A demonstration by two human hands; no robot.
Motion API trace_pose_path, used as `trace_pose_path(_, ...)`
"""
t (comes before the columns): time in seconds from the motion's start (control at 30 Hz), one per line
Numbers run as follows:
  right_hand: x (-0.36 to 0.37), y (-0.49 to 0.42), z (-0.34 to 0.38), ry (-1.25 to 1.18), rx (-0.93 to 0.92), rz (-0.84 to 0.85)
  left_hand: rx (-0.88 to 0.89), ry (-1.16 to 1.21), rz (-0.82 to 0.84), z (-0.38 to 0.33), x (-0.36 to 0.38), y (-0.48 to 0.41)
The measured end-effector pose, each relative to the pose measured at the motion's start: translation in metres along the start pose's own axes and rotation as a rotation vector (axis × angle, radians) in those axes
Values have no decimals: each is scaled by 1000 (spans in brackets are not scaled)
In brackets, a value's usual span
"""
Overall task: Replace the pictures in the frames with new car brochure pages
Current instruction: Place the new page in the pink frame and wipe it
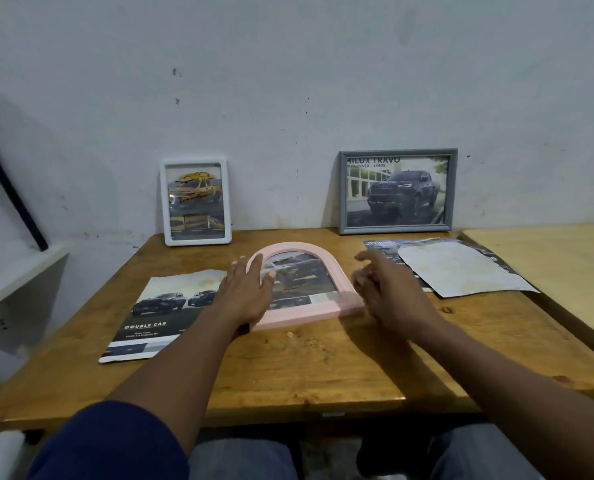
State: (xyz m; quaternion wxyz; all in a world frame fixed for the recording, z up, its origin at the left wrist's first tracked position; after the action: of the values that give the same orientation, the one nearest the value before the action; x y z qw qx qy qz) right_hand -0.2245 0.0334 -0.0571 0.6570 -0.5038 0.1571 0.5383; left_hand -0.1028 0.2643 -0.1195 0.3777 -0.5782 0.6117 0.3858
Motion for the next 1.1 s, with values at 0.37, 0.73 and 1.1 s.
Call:
trace_pose_path(0.37,106,-169,43,1,-214,195,46,-27,-44,7,2,-46)
trace_pose_path(0.73,156,-134,23,117,-340,443,58,-48,35,8,17,-45)
trace_pose_path(1.1,143,-100,13,323,-79,420,1,-70,37,7,11,-42)
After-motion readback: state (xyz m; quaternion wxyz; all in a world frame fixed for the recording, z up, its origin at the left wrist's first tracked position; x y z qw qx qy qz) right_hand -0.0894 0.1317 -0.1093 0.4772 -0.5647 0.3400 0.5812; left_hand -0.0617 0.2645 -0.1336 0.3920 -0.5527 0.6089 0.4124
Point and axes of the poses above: each hand's wrist, its own y-axis away from the middle knuckle, its own x-axis out of the palm, z = x × y, the point moved 10 cm from there along -y, towards the middle knuckle, and after that the axes turned 14 degrees about -x, right-handed, at the moved point
